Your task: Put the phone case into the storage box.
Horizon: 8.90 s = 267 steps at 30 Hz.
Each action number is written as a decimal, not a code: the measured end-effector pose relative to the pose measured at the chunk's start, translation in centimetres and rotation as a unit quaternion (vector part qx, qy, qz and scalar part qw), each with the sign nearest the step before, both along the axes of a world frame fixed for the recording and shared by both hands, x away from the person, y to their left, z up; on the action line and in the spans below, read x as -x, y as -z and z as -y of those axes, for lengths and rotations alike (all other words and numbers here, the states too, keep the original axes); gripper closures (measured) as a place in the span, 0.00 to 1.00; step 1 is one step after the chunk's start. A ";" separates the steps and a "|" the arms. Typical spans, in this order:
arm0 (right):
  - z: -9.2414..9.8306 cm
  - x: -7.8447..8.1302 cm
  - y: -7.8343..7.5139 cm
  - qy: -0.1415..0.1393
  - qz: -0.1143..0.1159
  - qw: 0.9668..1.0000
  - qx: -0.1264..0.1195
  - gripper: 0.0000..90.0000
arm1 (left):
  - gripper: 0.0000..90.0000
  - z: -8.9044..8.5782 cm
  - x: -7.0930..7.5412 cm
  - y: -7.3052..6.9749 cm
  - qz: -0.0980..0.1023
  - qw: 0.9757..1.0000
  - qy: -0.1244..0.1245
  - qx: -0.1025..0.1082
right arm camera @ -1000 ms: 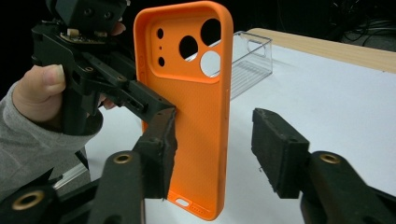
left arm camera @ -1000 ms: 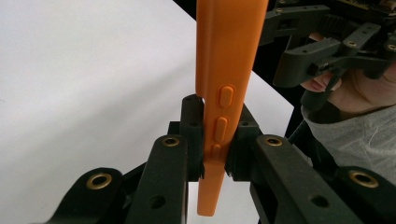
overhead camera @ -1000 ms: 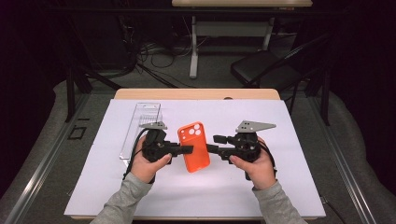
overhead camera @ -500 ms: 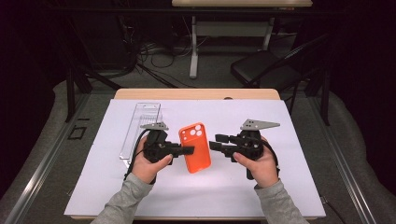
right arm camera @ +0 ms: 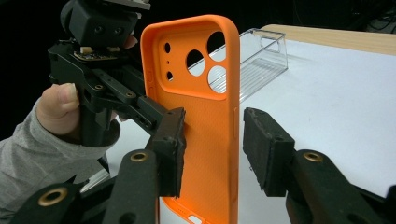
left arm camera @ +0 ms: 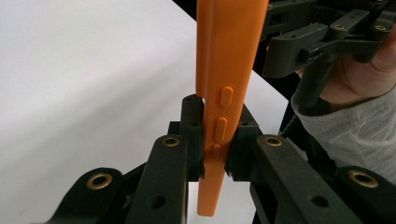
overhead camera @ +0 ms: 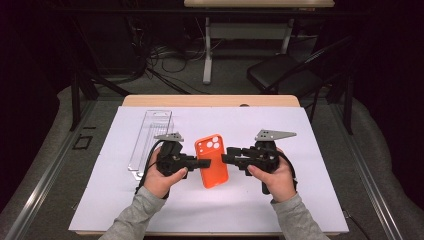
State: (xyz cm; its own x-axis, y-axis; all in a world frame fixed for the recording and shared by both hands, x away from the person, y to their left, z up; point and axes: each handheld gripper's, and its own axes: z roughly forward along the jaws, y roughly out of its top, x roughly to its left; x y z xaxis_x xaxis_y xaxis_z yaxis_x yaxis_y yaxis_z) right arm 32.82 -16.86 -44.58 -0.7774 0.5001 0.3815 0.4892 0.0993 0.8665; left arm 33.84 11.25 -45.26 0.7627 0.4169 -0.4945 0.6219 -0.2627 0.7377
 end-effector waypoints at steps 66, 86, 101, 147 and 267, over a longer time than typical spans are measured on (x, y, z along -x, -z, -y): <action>0.1 -0.5 0.8 -0.032 -0.027 0.999 -0.007 0.87 | 0.89 0.3 0.3 -0.1 -0.002 0.999 0.042 0.022; 0.2 -0.4 0.7 -0.042 -0.021 0.999 -0.012 0.90 | 0.89 0.0 0.1 -0.2 -0.005 0.999 0.044 0.029; 0.2 -0.4 0.6 -0.042 -0.017 0.999 -0.011 0.91 | 0.89 0.0 0.1 -0.2 -0.006 0.999 0.043 0.029; 0.8 -0.6 0.7 -0.013 -0.024 0.999 -0.025 0.91 | 0.72 -0.4 -0.1 -0.5 -0.004 0.999 0.019 0.049; 0.2 -1.8 0.4 0.088 0.003 0.996 -0.008 0.91 | 0.49 -5.8 -2.0 -1.7 0.152 0.966 -0.173 -0.120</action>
